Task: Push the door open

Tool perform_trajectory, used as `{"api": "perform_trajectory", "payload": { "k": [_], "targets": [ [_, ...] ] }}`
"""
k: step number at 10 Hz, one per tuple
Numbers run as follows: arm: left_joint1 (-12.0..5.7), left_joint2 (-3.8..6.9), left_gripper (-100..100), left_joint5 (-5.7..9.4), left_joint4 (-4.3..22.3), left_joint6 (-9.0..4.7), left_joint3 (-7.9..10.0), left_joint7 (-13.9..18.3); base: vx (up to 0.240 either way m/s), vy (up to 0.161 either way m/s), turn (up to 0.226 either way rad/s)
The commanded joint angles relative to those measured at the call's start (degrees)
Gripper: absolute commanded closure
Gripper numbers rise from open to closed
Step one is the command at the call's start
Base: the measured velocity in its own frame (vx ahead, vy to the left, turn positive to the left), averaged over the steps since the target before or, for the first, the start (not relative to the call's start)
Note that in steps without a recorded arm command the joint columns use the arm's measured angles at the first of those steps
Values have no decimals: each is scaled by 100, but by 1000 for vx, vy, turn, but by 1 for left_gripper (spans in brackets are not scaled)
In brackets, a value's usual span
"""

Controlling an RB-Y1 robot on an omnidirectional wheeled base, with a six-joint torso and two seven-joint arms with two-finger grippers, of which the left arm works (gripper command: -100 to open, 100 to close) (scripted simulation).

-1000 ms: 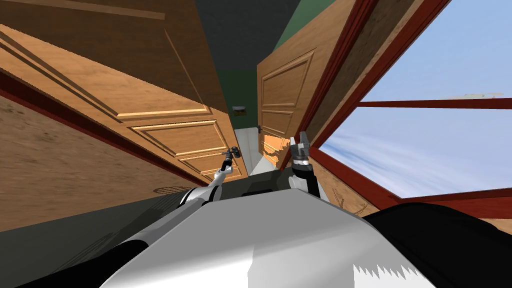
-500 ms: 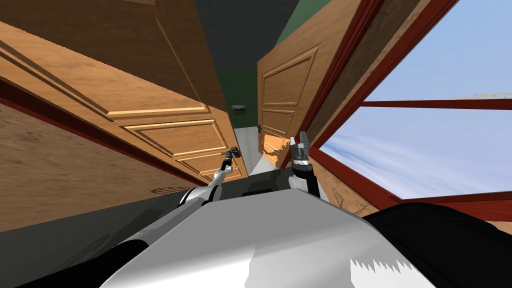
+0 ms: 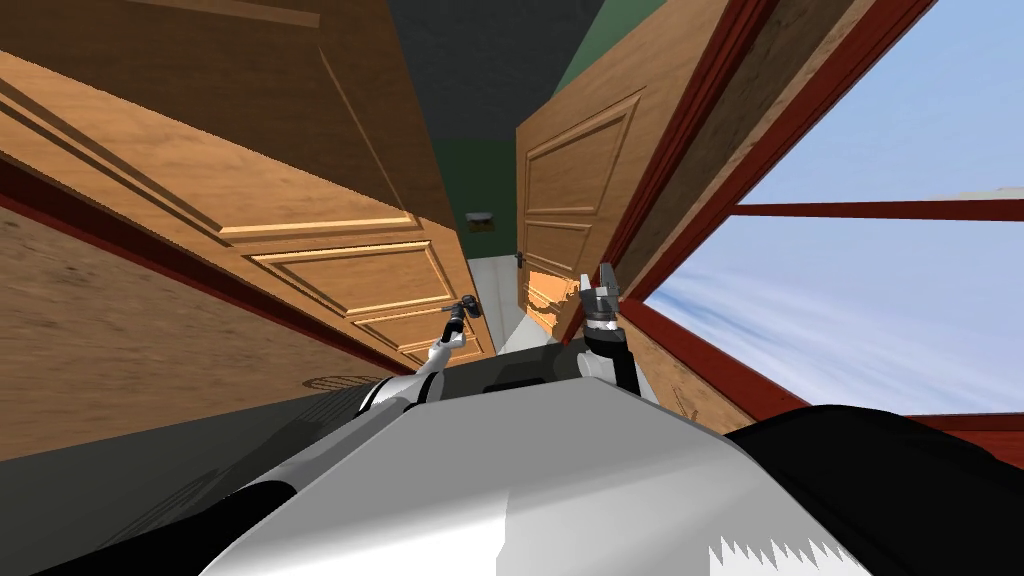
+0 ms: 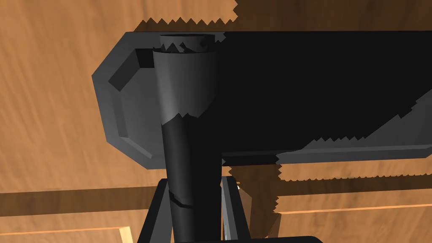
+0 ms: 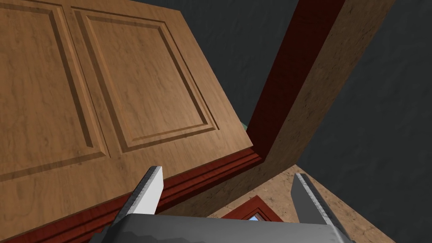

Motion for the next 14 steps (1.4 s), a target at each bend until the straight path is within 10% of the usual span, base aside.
{"api": "perform_trajectory", "payload": {
  "k": [1,14],
  "targets": [
    [-110,54,100,32,98,-111,85,-42,173,-57,51],
    [-141,56,100,214,217,-169,576,-456,134,-34,53]
  ]
}}
